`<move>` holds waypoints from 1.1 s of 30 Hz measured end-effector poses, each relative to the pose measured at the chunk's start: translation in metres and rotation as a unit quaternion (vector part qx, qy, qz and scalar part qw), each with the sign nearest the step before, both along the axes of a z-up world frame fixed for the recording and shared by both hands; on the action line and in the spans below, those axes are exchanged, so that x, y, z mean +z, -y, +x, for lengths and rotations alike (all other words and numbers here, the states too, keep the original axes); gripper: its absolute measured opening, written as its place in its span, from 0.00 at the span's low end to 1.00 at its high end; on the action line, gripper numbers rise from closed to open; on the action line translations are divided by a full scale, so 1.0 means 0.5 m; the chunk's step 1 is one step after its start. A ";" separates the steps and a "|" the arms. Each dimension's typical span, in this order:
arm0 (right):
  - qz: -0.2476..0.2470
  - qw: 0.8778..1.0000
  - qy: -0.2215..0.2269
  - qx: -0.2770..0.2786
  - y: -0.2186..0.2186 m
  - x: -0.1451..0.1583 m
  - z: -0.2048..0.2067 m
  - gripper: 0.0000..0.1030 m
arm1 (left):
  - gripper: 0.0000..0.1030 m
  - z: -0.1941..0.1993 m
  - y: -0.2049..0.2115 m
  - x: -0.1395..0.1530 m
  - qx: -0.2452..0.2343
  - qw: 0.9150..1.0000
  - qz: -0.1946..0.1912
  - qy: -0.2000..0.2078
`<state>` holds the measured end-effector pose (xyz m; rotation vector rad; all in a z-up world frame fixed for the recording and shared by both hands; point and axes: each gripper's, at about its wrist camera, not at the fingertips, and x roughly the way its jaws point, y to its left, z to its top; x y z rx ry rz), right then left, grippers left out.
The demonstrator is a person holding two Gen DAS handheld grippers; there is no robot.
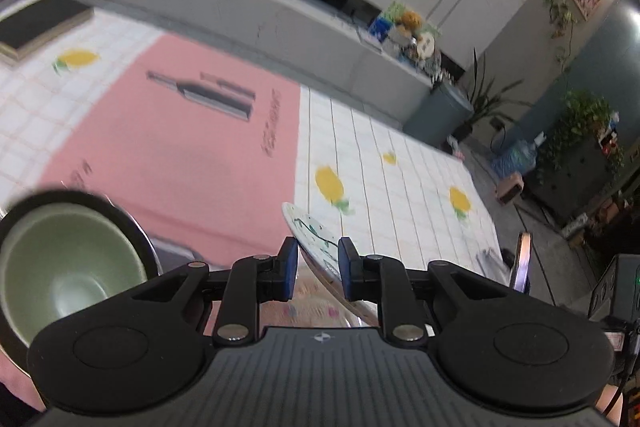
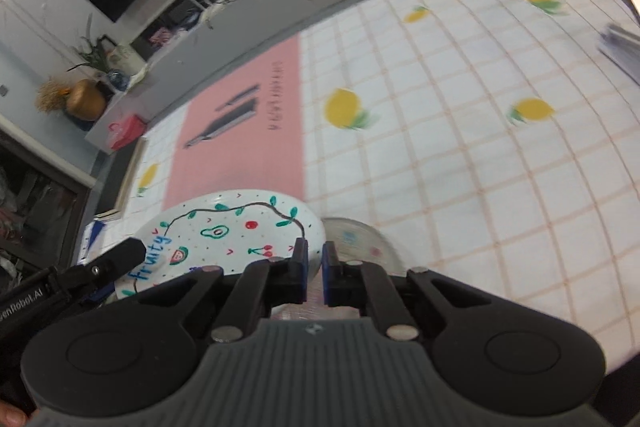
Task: Organize plates and bowls
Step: 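Lift the white Fruity plate with both grippers and carry it toward the glass plates, then lower the Fruity plate onto the glass plates and open both grippers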
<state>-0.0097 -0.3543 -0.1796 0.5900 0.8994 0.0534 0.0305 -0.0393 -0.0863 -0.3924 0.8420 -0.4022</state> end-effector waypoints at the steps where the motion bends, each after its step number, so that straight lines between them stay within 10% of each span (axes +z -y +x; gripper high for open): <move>1: -0.004 1.000 -0.003 -0.004 0.007 -0.007 -0.003 0.03 | 0.23 -0.001 0.006 -0.011 -0.004 1.000 0.001 -0.005; 6: 0.067 0.998 0.001 0.013 0.027 -0.038 -0.016 0.00 | 0.11 -0.016 0.032 -0.054 -0.022 0.999 -0.007 -0.041; 12: -0.028 0.998 -0.002 0.049 -0.034 -0.050 0.004 0.00 | 0.11 -0.027 0.033 -0.095 0.003 0.998 0.033 -0.058; 23: -0.019 0.999 -0.017 0.035 -0.003 -0.081 -0.002 0.00 | 0.11 -0.031 0.012 -0.149 0.025 0.994 0.045 -0.101; 33: 0.036 0.999 -0.016 -0.022 0.084 -0.094 -0.032 0.25 | 0.14 -0.032 0.020 -0.140 0.040 0.994 0.075 -0.071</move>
